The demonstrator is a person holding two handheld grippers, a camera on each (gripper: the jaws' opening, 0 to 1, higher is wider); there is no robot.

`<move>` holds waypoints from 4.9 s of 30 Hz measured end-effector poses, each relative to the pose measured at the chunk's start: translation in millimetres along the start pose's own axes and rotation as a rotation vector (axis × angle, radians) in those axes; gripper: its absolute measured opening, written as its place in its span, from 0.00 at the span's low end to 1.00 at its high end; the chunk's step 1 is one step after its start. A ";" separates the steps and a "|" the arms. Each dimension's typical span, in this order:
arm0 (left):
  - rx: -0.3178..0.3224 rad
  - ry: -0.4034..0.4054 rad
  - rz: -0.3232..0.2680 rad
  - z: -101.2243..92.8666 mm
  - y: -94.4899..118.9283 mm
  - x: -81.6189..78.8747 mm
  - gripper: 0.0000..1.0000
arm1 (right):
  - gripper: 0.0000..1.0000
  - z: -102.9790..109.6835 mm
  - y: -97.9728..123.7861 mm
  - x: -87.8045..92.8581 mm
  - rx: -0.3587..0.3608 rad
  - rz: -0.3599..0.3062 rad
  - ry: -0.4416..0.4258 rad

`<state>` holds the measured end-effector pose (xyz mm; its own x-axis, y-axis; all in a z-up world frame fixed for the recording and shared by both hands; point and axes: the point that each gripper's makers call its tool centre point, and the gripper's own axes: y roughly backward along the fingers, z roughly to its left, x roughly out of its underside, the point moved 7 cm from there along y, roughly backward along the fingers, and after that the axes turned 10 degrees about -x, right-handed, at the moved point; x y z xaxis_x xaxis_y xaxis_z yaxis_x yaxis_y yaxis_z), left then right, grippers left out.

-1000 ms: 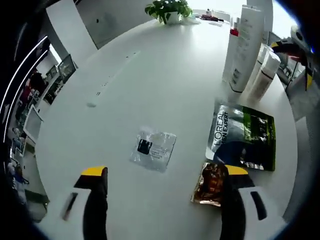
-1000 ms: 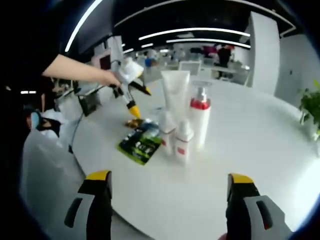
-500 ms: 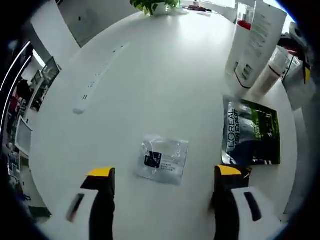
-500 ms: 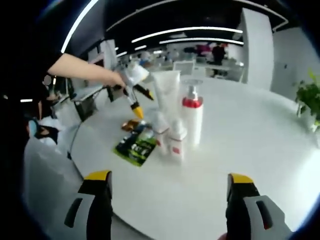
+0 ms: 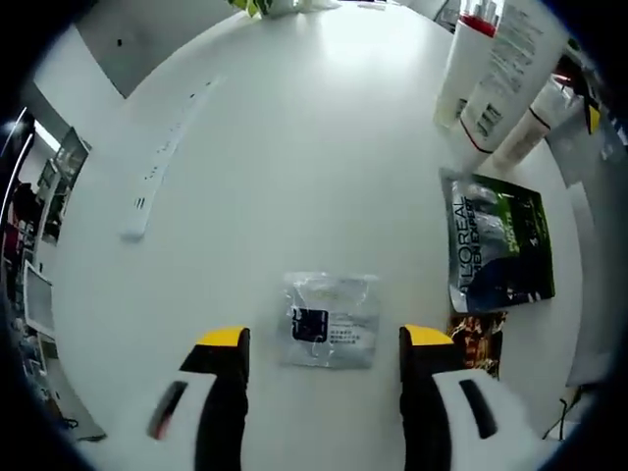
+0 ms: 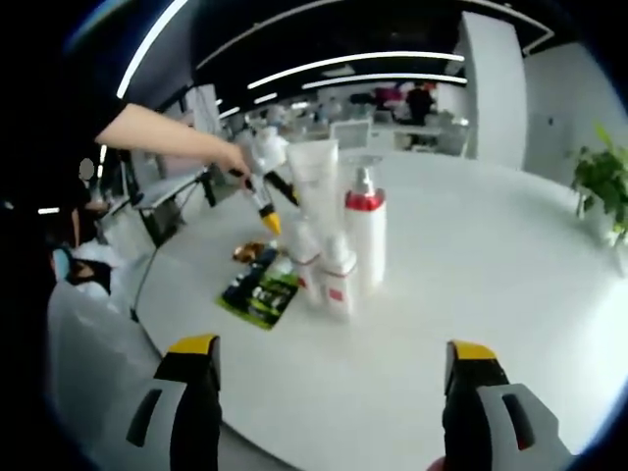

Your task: Arrange the skincare products in the storage area until every visible bottle or jar stands upright without overlapping.

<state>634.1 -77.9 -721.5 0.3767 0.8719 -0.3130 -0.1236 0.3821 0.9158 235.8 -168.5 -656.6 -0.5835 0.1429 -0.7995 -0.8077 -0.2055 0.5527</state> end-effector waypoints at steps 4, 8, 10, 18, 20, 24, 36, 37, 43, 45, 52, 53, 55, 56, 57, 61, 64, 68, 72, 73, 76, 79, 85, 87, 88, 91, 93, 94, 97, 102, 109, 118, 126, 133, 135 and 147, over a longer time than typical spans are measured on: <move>0.030 -0.034 0.010 -0.3 -1.4 -2.7 0.64 | 0.98 0.3 -0.1 0.1 -0.002 0.001 -0.001; 0.080 -0.043 0.036 -2.2 -3.2 -5.1 0.59 | 0.98 0.0 -0.2 0.4 -0.002 0.003 -0.001; 0.079 -0.058 0.048 -1.4 -2.8 -5.9 0.59 | 0.98 0.1 -0.4 0.7 -0.003 0.005 -0.002; 0.086 -0.103 0.065 -3.6 -0.7 -8.1 0.56 | 0.97 -0.2 -0.3 0.8 -0.003 0.007 -0.003; 0.092 -0.116 0.064 -5.8 1.2 -9.2 0.49 | 0.97 -0.1 -0.3 0.9 -0.003 0.007 -0.004; 0.093 -0.120 0.065 -6.9 2.2 -10.3 0.46 | 0.97 0.0 -0.3 1.2 -0.003 0.009 -0.003; 0.080 -0.114 0.084 -11.3 10.1 -9.0 0.45 | 0.97 0.1 -0.7 1.8 -0.005 0.014 -0.002; 0.078 -0.112 0.081 -11.6 11.1 -9.7 0.45 | 0.97 0.3 -0.7 1.6 -0.006 0.015 -0.001; 0.074 -0.108 0.080 -13.4 15.3 -11.4 0.45 | 0.97 0.5 -1.1 1.9 -0.008 0.018 0.000; 0.075 -0.107 0.080 -14.3 16.7 -12.1 0.45 | 0.97 0.6 -1.3 2.0 -0.009 0.020 0.001; 0.077 -0.073 0.076 -16.2 22.3 -13.6 0.45 | 0.97 1.1 -2.0 2.9 -0.013 0.029 0.002; 0.077 -0.066 0.077 -16.2 23.3 -13.3 0.45 | 0.97 1.0 -1.9 3.0 -0.013 0.029 0.002; 0.072 -0.052 0.081 -15.7 26.1 -12.4 0.45 | 0.97 0.9 -1.8 2.6 -0.011 0.027 0.004; 0.069 -0.039 0.083 -15.5 27.4 -12.0 0.45 | 0.97 0.9 -1.7 2.5 -0.011 0.027 0.005; 0.067 -0.021 0.086 -15.4 29.5 -11.5 0.45 | 0.97 1.0 -1.7 2.5 -0.011 0.027 0.006; 0.045 0.052 0.091 -10.9 32.5 -8.9 0.45 | 0.97 1.7 -2.0 2.5 -0.014 0.029 0.012; 0.028 0.091 0.104 -11.6 36.2 -5.1 0.45 | 0.97 1.9 -2.1 2.9 -0.015 0.033 0.014; 0.027 0.147 0.112 -14.0 41.7 -1.1 0.45 | 0.97 2.1 -1.9 3.1 -0.014 0.037 0.019; 0.009 0.189 0.123 -14.5 46.2 3.8 0.45 | 0.97 2.4 -1.7 2.9 -0.014 0.037 0.024; 0.006 0.193 0.126 -15.5 47.7 4.7 0.45 | 0.97 2.5 -1.7 3.0 -0.013 0.038 0.027; 0.000 0.227 0.139 -18.5 53.6 9.5 0.45 | 0.97 3.1 -2.1 3.3 -0.017 0.043 0.032; -0.004 0.263 0.147 -20.9 57.9 14.1 0.45 | 0.97 3.7 -2.4 3.4 -0.017 0.049 0.043; -0.013 0.286 0.176 -28.0 65.0 22.1 0.45 | 0.97 5.0 -3.0 4.0 -0.023 0.057 0.055; -0.016 0.302 0.182 -30.4 66.6 24.0 0.45 | 0.97 5.2 -3.0 4.1 -0.026 0.059 0.058; -0.018 0.306 0.182 -31.6 67.2 24.6 0.45 | 0.97 5.6 -3.0 4.1 -0.026 0.059 0.060; -0.021 0.321 0.186 -37.1 69.4 26.7 0.45 | 0.97 6.3 -3.1 4.1 -0.028 0.060 0.066; -0.019 0.333 0.191 -40.4 70.4 27.9 0.45 | 0.97 7.1 -3.1 3.7 -0.031 0.057 0.069; -0.019 0.338 0.193 -41.7 70.8 28.5 0.45 | 0.97 7.2 -3.0 3.5 -0.033 0.055 0.068; -0.029 0.367 0.205 -46.0 72.7 30.9 0.45 | 0.97 7.3 -2.4 3.0 -0.037 0.045 0.063; -0.046 0.431 0.216 -51.3 75.0 35.5 0.45 | 0.96 6.2 -1.5 2.9 -0.045 0.029 0.040; -0.068 0.519 0.227 -61.4 78.3 42.8 0.45 | 0.95 10.8 -3.5 3.3 -0.062 0.046 0.067; -0.100 0.655 0.267 -86.2 85.7 54.1 0.45 | 0.96 17.6 -6.0 4.6 -0.103 0.061 0.091; -0.132 0.766 0.288 -105.5 91.3 53.4 0.45 | 0.95 19.4 -6.9 2.6 -0.123 0.049 0.089; -0.130 0.922 0.319 -132.0 88.2 56.3 0.45 | 0.95 20.1 -6.5 1.9 -0.135 0.036 0.081; -0.123 0.963 0.322 -137.2 85.7 56.4 0.45 | 0.95 20.4 -6.1 1.9 -0.135 0.036 0.081; -0.124 1.229 0.311 -175.7 74.3 57.1 0.45 | 0.94 22.1 -5.7 -0.2 -0.140 0.023 0.092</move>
<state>485.1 54.1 -715.6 -0.7705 0.6123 -0.1774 -0.1629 0.0799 0.9834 238.6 -146.0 -654.4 -0.5859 0.0484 -0.8089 -0.7707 -0.3419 0.5378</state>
